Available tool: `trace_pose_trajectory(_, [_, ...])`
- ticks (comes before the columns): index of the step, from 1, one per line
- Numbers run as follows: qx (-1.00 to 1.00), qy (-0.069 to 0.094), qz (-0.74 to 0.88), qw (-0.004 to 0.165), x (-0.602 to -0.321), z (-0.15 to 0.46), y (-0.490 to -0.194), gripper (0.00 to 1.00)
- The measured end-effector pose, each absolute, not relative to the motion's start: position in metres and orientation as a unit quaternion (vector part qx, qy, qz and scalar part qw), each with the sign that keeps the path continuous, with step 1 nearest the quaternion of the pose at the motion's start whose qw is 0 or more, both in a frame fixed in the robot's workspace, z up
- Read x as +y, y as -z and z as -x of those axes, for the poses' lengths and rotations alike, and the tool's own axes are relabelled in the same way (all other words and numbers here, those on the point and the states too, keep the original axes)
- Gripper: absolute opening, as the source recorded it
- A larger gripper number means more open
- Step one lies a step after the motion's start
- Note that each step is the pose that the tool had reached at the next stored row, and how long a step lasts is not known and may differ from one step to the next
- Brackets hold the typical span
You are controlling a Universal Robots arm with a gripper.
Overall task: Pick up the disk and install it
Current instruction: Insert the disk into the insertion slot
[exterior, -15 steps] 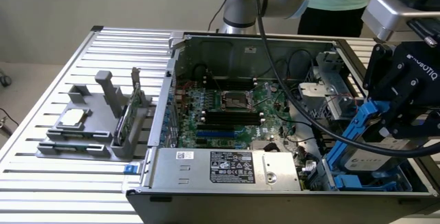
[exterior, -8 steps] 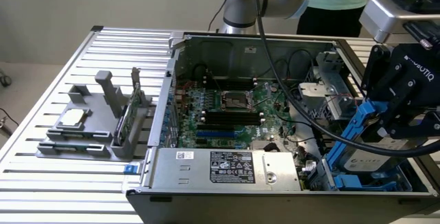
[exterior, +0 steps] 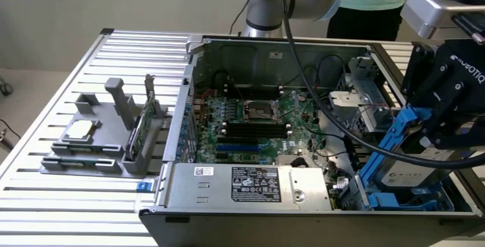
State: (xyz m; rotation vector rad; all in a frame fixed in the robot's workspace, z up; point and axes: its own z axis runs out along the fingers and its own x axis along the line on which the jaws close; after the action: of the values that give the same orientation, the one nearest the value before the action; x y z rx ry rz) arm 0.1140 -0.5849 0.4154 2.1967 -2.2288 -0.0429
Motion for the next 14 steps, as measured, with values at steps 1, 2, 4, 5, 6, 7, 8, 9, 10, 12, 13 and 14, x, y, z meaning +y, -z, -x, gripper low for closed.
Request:
trace_pose_trajectory(1, [-0.712, 0.014, -0.702, 0.006, -0.585, -0.114, -0.416, 0.33])
trace_pose_trajectory(2, [-0.712, 0.014, -0.702, 0.006, -0.585, -0.114, -0.416, 0.33])
trace_pose_trajectory(4, [-0.712, 0.013, -0.702, 0.007, -0.585, -0.114, -0.418, 0.33])
trace_pose_trajectory(5, [-0.712, 0.013, -0.702, 0.007, -0.584, -0.114, -0.419, 0.33])
trace_pose_trajectory(6, [-0.712, 0.013, -0.702, 0.008, -0.585, -0.114, -0.420, 0.33])
trace_pose_trajectory(7, [-0.712, 0.012, -0.702, 0.008, -0.585, -0.114, -0.420, 0.33])
trace_pose_trajectory(8, [-0.712, 0.012, -0.702, 0.008, -0.585, -0.114, -0.421, 0.33])
trace_pose_trajectory(9, [-0.711, 0.012, -0.703, 0.009, -0.585, -0.114, -0.422, 0.33])
trace_pose_trajectory(10, [-0.711, 0.012, -0.703, 0.010, -0.585, -0.114, -0.423, 0.33])
trace_pose_trajectory(12, [-0.711, 0.011, -0.703, 0.011, -0.585, -0.114, -0.425, 0.33])
trace_pose_trajectory(13, [-0.711, 0.011, -0.703, 0.011, -0.585, -0.114, -0.426, 0.33])
trace_pose_trajectory(14, [-0.711, 0.011, -0.704, 0.012, -0.585, -0.114, -0.426, 0.33])
